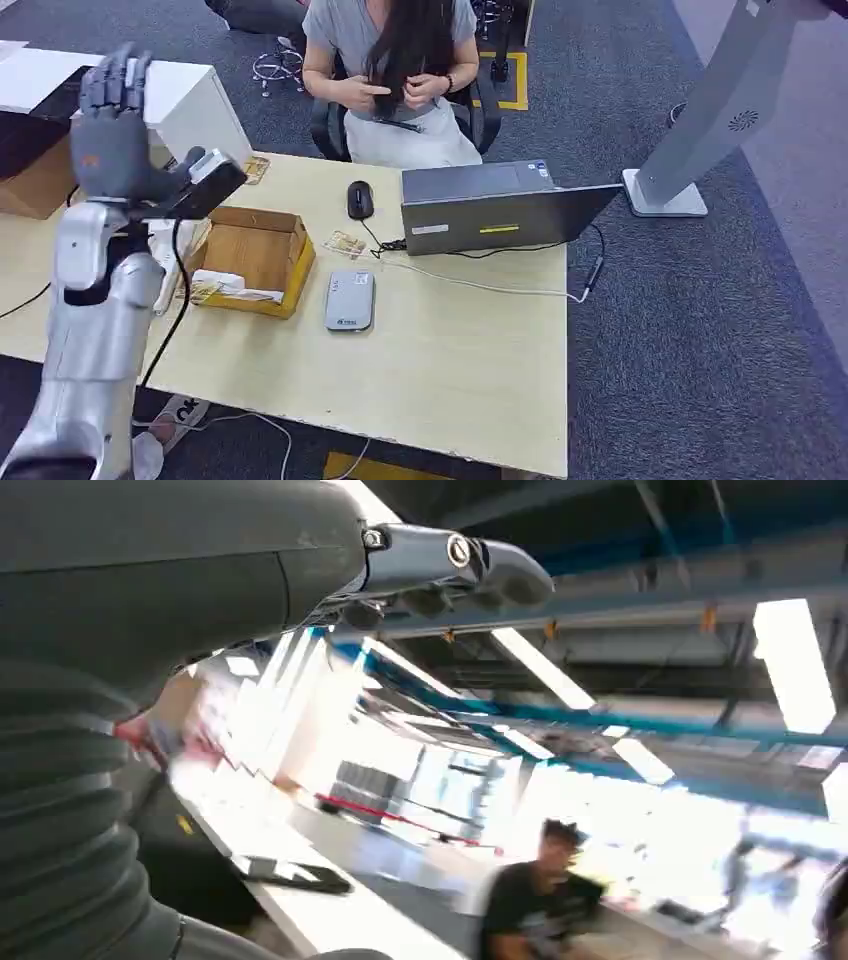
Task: Pass the card to the sensor for recognition and then transmit it.
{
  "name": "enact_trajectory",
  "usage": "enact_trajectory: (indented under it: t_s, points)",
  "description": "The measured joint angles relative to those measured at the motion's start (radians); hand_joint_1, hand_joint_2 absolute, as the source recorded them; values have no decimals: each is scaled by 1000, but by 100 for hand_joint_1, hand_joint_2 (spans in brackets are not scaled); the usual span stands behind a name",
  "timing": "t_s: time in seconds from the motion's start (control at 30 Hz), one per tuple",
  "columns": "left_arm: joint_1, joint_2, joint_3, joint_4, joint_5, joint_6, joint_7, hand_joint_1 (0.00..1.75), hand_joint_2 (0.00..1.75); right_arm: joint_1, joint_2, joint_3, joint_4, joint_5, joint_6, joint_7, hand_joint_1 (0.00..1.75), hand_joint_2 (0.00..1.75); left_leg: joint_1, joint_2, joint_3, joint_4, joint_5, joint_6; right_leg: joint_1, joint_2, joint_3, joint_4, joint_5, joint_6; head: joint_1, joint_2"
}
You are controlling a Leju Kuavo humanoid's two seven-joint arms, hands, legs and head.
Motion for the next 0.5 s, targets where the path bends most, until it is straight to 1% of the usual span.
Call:
enact_trajectory:
  t_s: [0.03,0.07,0.13,0.2,0.27,0.33,0.5]
  points:
    - [-67,2,-46,117,-55,4,28,0,175,-5,0,1,0,1,2,3,0,0,0,2,-2,0,1,0,0,2,-1,0,4,-2,1,0]
    - [-115,2,-75,191,-61,11,31,0,175,-8,1,2,0,3,2,6,0,0,0,8,-3,0,2,0,0,7,-3,1,6,-2,0,0]
    - [-184,3,-127,315,-66,25,32,0,175,-6,3,6,0,6,3,6,0,0,0,16,-4,0,2,0,0,16,-6,1,8,-2,1,0]
    - [-235,7,-160,402,-64,35,33,0,175,-2,3,8,0,8,6,6,0,0,0,18,-4,0,1,0,0,18,-8,1,8,-2,0,0]
    - [-265,7,-182,471,-60,40,35,0,175,-1,3,8,0,8,9,6,0,0,-1,18,-5,0,1,0,0,18,-9,1,8,-3,0,0]
    - [-284,9,-200,515,-56,40,36,0,175,-2,3,9,0,9,10,6,0,0,0,17,-6,0,1,0,0,17,-10,1,8,-3,0,0]
    - [-302,15,-222,581,-46,40,41,0,175,-1,3,9,0,9,12,6,0,0,0,17,-7,0,1,0,0,17,-11,2,7,-3,0,0]
